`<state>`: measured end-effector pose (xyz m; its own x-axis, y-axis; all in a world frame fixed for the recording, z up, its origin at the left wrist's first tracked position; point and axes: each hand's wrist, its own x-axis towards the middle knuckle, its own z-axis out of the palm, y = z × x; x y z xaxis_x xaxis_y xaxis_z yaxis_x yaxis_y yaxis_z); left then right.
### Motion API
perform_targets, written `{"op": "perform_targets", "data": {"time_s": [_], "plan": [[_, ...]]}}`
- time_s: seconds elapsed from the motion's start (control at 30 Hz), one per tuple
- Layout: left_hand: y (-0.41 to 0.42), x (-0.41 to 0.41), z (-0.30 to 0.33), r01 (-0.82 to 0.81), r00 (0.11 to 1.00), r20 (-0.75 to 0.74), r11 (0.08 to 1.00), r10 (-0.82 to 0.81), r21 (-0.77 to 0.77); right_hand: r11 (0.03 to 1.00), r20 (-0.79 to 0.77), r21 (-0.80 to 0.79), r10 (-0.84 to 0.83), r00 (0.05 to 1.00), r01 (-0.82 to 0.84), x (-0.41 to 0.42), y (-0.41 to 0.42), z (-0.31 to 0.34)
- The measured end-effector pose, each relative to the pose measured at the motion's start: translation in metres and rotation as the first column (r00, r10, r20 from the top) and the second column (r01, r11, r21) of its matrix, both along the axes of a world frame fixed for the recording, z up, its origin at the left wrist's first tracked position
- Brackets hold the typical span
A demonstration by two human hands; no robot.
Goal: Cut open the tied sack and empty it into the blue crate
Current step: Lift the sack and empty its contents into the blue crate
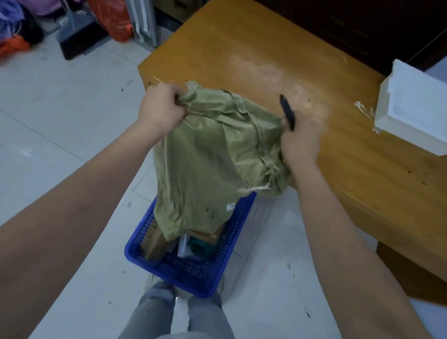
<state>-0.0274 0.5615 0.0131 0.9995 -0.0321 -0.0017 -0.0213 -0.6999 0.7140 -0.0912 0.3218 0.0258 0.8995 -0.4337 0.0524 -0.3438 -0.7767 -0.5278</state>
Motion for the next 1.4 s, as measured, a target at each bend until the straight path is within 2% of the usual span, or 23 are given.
{"op": "perform_targets", "data": {"time_s": [0.1,0.2,0.23,0.27,0.3,0.33,0.4,0.47,0.57,0.6,0.67,0.7,0.73,0.8,0.83,0.87,0.93,0.97,1.03,1.07,1.13,1.27,1.4], "plan": [[0.002,-0.002,-0.001,-0.016,0.978,-0.195,0.896,-0.079,-0.444,0.993,0.145,0.097,-0.077,0.986,0.064,0.012,-0.014,0.016],[0.014,0.004,-0.012,-0.068,0.955,-0.279,0.834,-0.105,-0.547,0.995,-0.002,0.063,0.071,0.997,-0.071,0.013,-0.02,0.026],[0.016,0.004,-0.008,-0.058,0.931,-0.293,0.701,-0.22,-0.711,0.994,0.024,0.073,0.076,0.997,-0.077,0.015,-0.021,0.029],[0.015,0.004,-0.007,-0.086,0.9,-0.28,0.492,-0.335,-0.866,0.995,0.094,0.088,0.041,0.995,-0.049,0.019,-0.018,0.036],[0.013,0.002,-0.002,-0.079,0.897,-0.26,0.447,-0.358,-0.891,0.993,0.147,0.111,0.009,0.989,-0.025,0.024,-0.013,0.04],[0.011,0.002,0.0,-0.124,0.896,-0.312,0.497,-0.316,-0.859,0.99,0.145,0.139,-0.005,0.989,-0.015,0.027,-0.009,0.038],[0.004,0.006,0.003,-0.201,0.926,-0.372,0.754,-0.062,-0.626,0.989,0.03,0.142,-0.031,0.999,0.027,0.025,-0.007,0.034],[0.004,0.008,0.008,-0.185,0.936,-0.351,0.828,-0.016,-0.53,0.986,0.015,0.164,-0.021,1.0,0.018,0.023,-0.003,0.029],[0.014,0.003,0.02,-0.1,0.936,-0.341,0.863,-0.088,-0.496,0.962,0.119,0.271,-0.012,0.993,-0.021,0.013,-0.004,0.04],[0.016,0.002,0.029,-0.055,0.949,-0.287,0.829,-0.13,-0.557,0.949,0.206,0.311,-0.007,0.979,-0.059,0.01,-0.007,0.049],[0.019,-0.001,0.05,0.029,0.948,-0.183,0.643,-0.261,-0.766,0.906,0.41,0.391,-0.017,0.912,-0.159,0.005,-0.009,0.074],[0.019,-0.002,0.055,0.079,0.949,-0.139,0.642,-0.282,-0.763,0.895,0.437,0.408,-0.019,0.899,-0.18,0.009,-0.012,0.077],[0.016,0.001,0.055,0.08,0.966,-0.132,0.741,-0.223,-0.666,0.905,0.375,0.393,0.003,0.927,-0.162,0.016,-0.013,0.076],[0.004,0.004,0.054,0.046,0.986,-0.143,0.957,-0.09,-0.286,0.969,0.039,0.22,0.103,0.994,-0.109,0.023,-0.009,0.07],[0.0,0.004,0.051,0.045,0.988,-0.138,0.983,-0.07,-0.175,0.979,-0.044,0.177,0.111,0.993,-0.102,0.023,-0.011,0.064],[-0.001,0.003,0.051,0.108,0.98,-0.148,0.979,-0.134,-0.171,0.975,-0.033,0.195,0.115,0.993,-0.106,0.022,-0.013,0.063],[-0.002,-0.002,0.06,0.149,0.946,-0.2,0.893,-0.253,-0.425,0.891,0.197,0.426,0.079,0.977,-0.158,0.014,-0.016,0.074],[-0.002,-0.001,0.062,0.103,0.957,-0.188,0.864,-0.221,-0.493,0.831,0.28,0.525,0.036,0.959,-0.185,0.013,-0.021,0.074],[-0.001,0.008,0.062,0.008,0.983,-0.158,0.883,-0.093,-0.47,0.853,0.168,0.505,0.054,0.984,-0.133,0.013,-0.023,0.069],[-0.001,0.009,0.059,-0.024,0.977,-0.2,0.897,-0.072,-0.441,0.899,0.057,0.429,0.064,0.996,-0.082,0.011,-0.022,0.061],[-0.005,0.007,0.057,-0.039,0.964,-0.254,0.904,-0.078,-0.427,0.9,0.007,0.436,0.016,1.0,-0.017,0.009,-0.023,0.049],[-0.009,0.0,0.07,-0.062,0.992,-0.124,0.864,-0.001,-0.5,0.691,0.098,0.723,-0.053,0.994,-0.034,0.007,-0.028,0.072],[-0.014,0.005,0.079,-0.021,1.0,-0.001,0.852,0.024,-0.523,0.52,0.093,0.853,-0.054,0.994,-0.051,0.011,-0.034,0.093]]}}
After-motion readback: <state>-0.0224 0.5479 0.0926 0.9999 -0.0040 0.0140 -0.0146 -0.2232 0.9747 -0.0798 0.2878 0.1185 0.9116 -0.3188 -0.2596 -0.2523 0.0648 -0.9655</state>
